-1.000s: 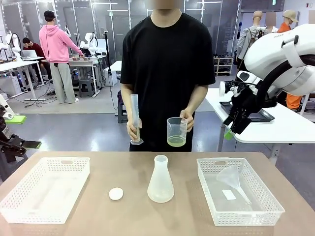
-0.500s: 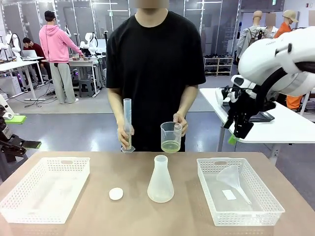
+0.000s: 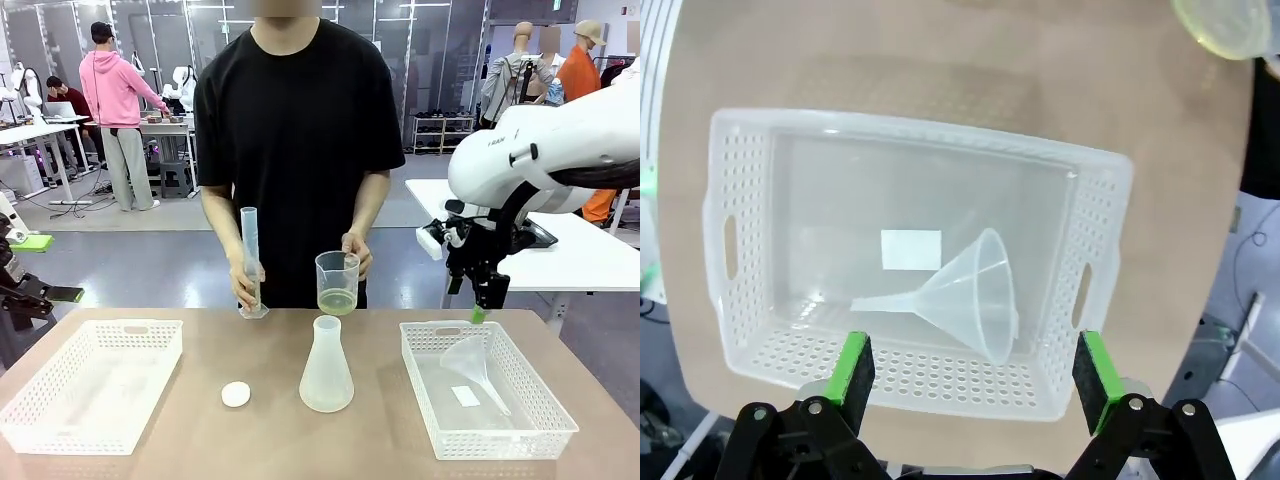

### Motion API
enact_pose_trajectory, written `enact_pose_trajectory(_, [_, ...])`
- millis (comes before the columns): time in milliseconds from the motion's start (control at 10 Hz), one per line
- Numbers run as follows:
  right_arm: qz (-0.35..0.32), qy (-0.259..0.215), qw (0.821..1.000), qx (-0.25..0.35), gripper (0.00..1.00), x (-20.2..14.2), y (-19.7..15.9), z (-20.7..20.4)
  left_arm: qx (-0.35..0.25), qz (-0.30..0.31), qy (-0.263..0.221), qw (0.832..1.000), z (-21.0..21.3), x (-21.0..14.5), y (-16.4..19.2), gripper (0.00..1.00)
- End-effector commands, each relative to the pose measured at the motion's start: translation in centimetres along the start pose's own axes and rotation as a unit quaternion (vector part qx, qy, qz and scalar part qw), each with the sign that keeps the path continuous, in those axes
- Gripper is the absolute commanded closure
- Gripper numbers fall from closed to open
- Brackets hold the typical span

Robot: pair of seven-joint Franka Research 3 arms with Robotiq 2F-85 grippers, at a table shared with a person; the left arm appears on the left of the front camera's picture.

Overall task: Prepare the solutions needed for the experiment.
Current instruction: Pick up the Plastic Funnel and insert it into the Big flask.

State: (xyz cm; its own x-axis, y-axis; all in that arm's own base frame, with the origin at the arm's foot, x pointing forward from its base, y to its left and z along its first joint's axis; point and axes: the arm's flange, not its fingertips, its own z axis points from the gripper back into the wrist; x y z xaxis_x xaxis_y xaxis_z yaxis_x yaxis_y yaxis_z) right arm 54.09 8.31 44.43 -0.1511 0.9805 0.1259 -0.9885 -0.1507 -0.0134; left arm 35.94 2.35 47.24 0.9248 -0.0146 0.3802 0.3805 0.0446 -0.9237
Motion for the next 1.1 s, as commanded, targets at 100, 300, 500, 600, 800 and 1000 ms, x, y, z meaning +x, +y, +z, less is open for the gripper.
enact_pose_trajectory(100, [0.029, 0.022, 0.998, 0.053, 0.00, -0.3, -1.6, -1.1, -0.003, -0.001, 0.003, 1.000, 0.0, 0.0, -0.1, 0.00])
enact_pose_trajectory(300, [0.019, 0.031, 0.996, 0.077, 0.00, -0.5, -2.3, -3.0, -0.003, -0.001, 0.003, 1.000, 0.0, 0.0, -0.1, 0.00])
enact_pose_trajectory(500, [0.020, 0.036, 0.995, 0.096, 0.00, -0.9, -2.8, -4.5, -0.003, -0.001, 0.003, 1.000, 0.0, 0.0, -0.1, 0.00])
enact_pose_trajectory(600, [0.019, 0.045, 0.993, 0.104, 0.00, -1.1, -3.0, -5.3, -0.003, -0.001, 0.003, 1.000, 0.0, 0.0, -0.1, 0.00])
enact_pose_trajectory(800, [0.017, 0.052, 0.992, 0.116, 0.00, -1.7, -3.3, -6.7, -0.003, -0.001, 0.003, 1.000, 0.0, 0.0, -0.1, 0.00])
enact_pose_trajectory(1000, [0.019, 0.051, 0.990, 0.129, 0.00, -2.1, -3.6, -7.5, -0.003, -0.001, 0.003, 1.000, 0.0, 0.0, -0.1, 0.00])
